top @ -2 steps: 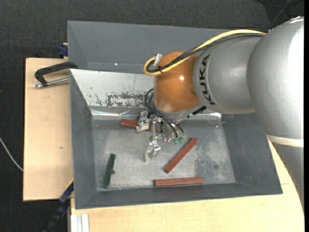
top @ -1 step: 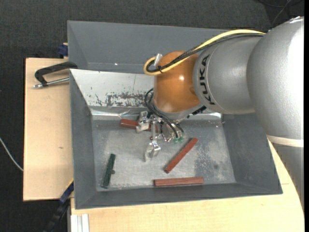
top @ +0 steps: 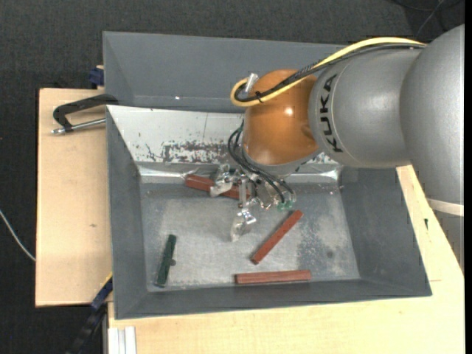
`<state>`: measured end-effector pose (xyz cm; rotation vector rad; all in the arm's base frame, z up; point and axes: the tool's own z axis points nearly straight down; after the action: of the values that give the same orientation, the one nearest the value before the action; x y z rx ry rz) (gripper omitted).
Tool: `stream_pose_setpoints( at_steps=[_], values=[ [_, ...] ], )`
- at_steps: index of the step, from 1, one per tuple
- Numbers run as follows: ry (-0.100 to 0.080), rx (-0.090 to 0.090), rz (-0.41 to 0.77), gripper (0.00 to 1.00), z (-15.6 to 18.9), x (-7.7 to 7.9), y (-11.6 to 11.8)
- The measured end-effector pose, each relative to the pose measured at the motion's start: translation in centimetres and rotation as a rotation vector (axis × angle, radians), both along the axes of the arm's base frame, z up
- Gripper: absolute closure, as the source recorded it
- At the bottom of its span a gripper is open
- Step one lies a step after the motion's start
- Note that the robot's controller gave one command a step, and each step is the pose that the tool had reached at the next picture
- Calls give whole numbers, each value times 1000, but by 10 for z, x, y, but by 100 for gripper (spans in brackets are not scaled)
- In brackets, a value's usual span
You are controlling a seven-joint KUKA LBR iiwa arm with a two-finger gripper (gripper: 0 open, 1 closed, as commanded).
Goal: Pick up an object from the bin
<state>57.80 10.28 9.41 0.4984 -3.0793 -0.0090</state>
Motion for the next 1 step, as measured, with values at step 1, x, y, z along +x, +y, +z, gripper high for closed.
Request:
stream_pose_setpoints(
  at_steps=[1],
  values=[
    [5, 4, -3, 0, 5, 4, -47]
  ],
)
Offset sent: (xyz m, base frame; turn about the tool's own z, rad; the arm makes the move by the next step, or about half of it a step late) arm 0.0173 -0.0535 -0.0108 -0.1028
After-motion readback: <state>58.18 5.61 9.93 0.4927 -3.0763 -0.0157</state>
